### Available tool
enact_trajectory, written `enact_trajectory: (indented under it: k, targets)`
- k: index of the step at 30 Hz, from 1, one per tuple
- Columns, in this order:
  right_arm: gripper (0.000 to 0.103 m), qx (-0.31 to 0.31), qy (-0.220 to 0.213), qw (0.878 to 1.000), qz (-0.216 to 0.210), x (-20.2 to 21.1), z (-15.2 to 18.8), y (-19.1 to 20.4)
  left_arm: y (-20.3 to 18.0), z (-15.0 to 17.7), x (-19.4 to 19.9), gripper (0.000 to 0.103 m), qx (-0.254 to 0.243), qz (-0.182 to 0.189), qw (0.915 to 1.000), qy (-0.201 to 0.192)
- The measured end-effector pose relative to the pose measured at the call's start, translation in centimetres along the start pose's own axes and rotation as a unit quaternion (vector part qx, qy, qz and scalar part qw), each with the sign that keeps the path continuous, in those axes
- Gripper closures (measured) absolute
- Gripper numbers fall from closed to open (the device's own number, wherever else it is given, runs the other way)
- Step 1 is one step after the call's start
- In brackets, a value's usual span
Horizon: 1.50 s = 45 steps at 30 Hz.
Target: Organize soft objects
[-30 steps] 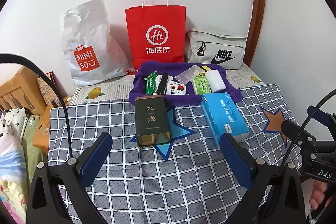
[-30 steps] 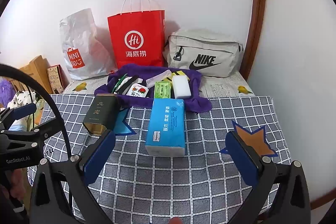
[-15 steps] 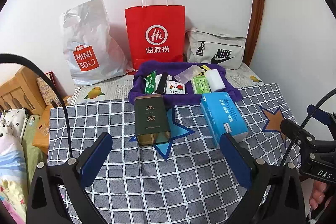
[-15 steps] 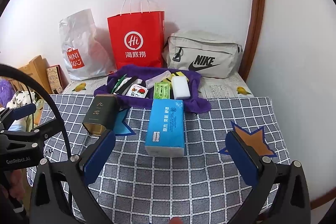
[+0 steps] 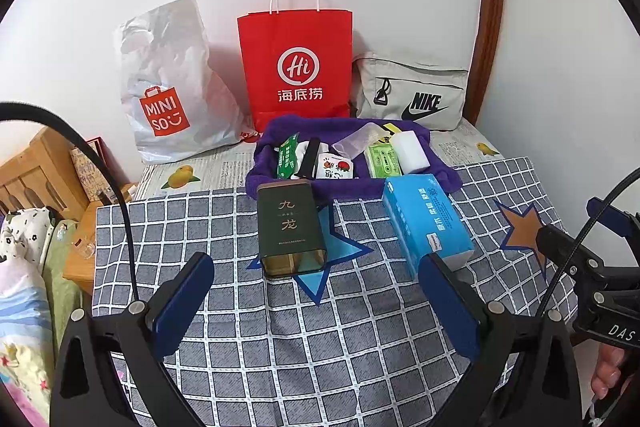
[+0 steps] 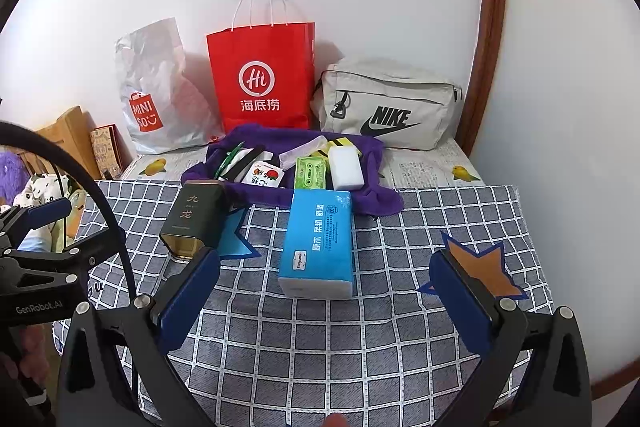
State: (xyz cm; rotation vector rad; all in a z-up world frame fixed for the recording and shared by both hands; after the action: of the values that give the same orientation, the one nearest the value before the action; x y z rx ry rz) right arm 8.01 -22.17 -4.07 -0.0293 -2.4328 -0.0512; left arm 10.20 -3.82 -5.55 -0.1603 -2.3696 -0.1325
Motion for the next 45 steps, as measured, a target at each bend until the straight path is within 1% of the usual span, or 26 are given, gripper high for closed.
enact_trajectory:
  k: [45]
  targets:
    - [0.000,0.002,-0.006,1.000,-0.003,0.57,-0.28,0.19,-0.05,0.12,0.03,0.000,-0.002,0.001,1.0000,0.003]
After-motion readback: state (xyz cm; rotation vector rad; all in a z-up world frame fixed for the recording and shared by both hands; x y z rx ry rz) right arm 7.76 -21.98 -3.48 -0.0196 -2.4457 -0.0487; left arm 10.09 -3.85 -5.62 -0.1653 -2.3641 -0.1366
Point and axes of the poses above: each gripper's, at about its wrist camera, not at the fingertips, and x roughly against the way its jaws point, y to its left, z to its underside, the point moved 10 cm from there along -x, roughly the way its jaws point, and after that the axes turned 3 degrees about -x, right-handed, at the moved point
